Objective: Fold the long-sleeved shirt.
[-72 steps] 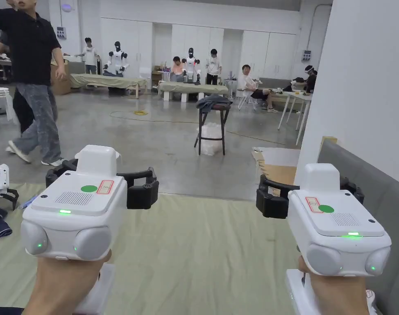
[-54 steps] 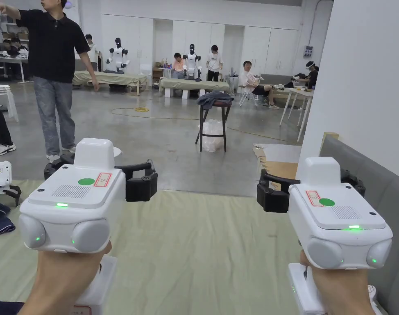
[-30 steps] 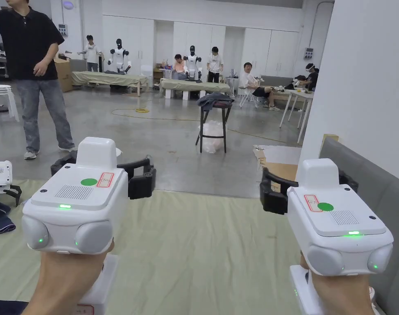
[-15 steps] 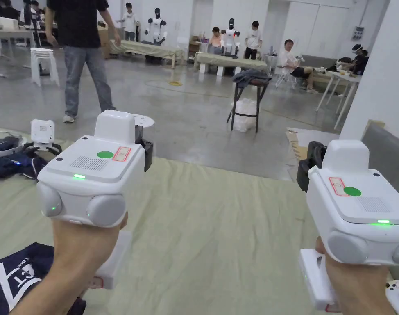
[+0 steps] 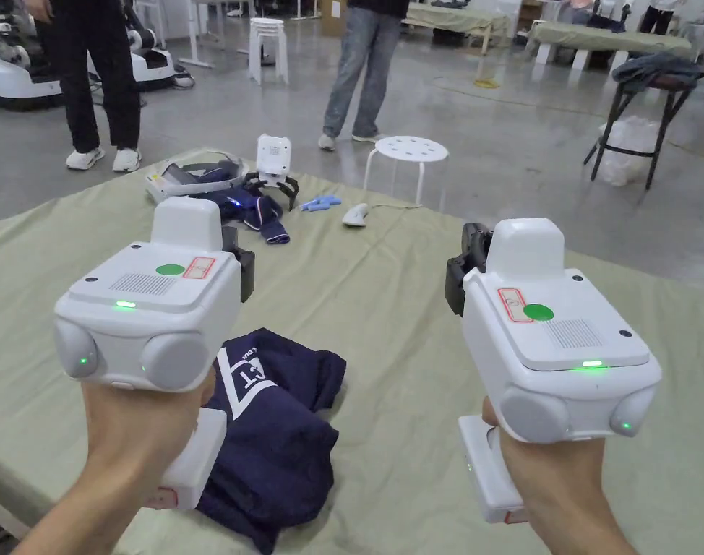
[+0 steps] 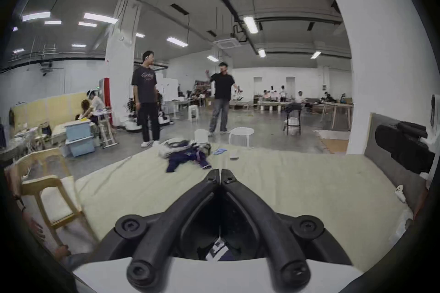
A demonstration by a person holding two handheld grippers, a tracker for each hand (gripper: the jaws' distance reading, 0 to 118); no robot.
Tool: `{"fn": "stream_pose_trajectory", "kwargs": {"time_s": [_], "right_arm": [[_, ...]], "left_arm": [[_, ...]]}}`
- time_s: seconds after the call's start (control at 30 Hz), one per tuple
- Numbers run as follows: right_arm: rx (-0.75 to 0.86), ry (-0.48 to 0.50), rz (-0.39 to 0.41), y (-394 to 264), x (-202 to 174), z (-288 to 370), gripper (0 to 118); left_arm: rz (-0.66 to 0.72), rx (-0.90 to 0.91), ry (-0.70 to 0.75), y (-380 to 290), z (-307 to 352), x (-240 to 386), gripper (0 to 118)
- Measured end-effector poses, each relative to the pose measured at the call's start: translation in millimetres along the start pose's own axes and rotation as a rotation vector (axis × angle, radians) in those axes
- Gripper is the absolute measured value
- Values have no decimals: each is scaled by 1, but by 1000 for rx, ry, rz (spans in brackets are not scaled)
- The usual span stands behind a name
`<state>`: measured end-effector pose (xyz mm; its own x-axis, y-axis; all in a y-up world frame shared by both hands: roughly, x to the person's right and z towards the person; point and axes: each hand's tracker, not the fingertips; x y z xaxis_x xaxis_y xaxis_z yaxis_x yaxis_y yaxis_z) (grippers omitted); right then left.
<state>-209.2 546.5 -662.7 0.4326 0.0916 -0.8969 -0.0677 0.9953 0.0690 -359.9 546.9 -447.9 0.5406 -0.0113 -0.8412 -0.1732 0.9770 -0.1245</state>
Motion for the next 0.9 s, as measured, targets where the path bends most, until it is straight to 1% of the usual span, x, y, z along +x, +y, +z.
{"fn": "stream_pose_trajectory", "kwargs": {"time_s": [0.03, 0.1, 0.2, 0.23, 0.3, 0.33, 0.37, 0.4, 0.43, 0.47, 0.5, 0.53, 0.57, 0.6, 0.63, 0.73, 0.77, 0.8, 0.83, 0.87, 0.9], "right_arm": [[-13, 14, -1, -2, -7, 0, 0], [-41, 37, -4, -10, -16, -5, 0], [-90, 60, 20, -32, -23, -14, 0], [-114, 54, 36, -40, -26, -17, 0], [-162, 64, 34, -57, -28, -22, 0], [-182, 65, 34, -65, -28, -25, 0], [-201, 58, 40, -72, -28, -27, 0], [-215, 59, 43, -78, -28, -29, 0], [-229, 59, 45, -83, -26, -29, 0], [-244, 53, 47, -89, -25, -31, 0], [-255, 54, 47, -93, -23, -32, 0], [-266, 54, 47, -98, -22, -34, 0], [-277, 49, 47, -103, -20, -35, 0], [-287, 52, 50, -107, -19, -36, 0], [-295, 52, 52, -110, -18, -36, 0], [-308, 50, 57, -111, -15, -28, 0], [-313, 48, 55, -113, -13, -27, 0], [-319, 42, 53, -115, -10, -26, 0], [-325, 40, 54, -116, -7, -26, 0], [-328, 36, 55, -117, -3, -23, 0], [-328, 30, 57, -117, 2, -20, 0]], "left_arm": [[10, -18, 14, -7, -3, -5, 2], [51, -106, -5, -26, -15, -13, 2], [102, -249, -20, -65, -38, -16, 2], [116, -304, -23, -79, -47, -15, 2], [165, -395, -25, -109, -59, -14, 3], [170, -451, -24, -123, -63, -9, 7], [128, -486, -14, -135, -66, -5, 27], [123, -504, 9, -145, -67, -1, 60], [103, -530, 31, -155, -68, 3, 104], [116, -564, 47, -165, -72, 4, 110], [136, -587, 51, -170, -64, 4, 107], [138, -549, 71, -170, -65, 8, 107], [106, -599, 104, -175, -67, 11, 108], [113, -614, 102, -192, -82, 13, 108], [152, -626, 85, -201, -90, 12, 108], [266, -747, 115, -219, -104, 17, 106], [309, -747, 77, -225, -108, 16, 106], [374, -744, 8, -229, -112, 13, 96], [441, -730, 1, -230, -112, 10, 59], [454, -680, 10, -226, -107, 9, 48], [368, -655, -1, -220, -105, 8, 40]]}}
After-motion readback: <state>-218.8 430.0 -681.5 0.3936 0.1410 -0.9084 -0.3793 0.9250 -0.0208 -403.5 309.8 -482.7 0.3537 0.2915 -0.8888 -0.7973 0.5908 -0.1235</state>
